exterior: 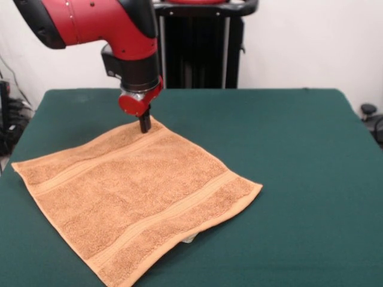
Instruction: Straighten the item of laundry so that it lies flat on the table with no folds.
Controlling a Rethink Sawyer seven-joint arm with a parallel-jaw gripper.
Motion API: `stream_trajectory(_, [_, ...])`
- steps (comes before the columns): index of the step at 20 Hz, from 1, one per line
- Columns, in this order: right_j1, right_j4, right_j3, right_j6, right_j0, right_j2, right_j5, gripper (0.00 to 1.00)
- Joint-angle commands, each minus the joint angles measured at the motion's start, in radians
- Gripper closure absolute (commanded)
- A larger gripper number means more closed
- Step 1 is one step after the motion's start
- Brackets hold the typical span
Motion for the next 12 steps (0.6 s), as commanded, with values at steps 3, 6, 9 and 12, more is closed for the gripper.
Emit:
stream_trajectory(3, [0.083, -0.092, -0.061, -0.280, 0.039, 0.077, -0.048, 1.00])
stream_trajectory(6, [0.082, -0.110, -0.060, -0.274, 0.045, 0.067, -0.056, 1.00])
stream_trajectory(9, [0.088, -0.135, -0.060, -0.273, 0.050, 0.054, -0.063, 1.00])
stream_trajectory(12, [0.080, -0.141, -0.044, -0.283, 0.047, 0.050, -0.056, 1.00])
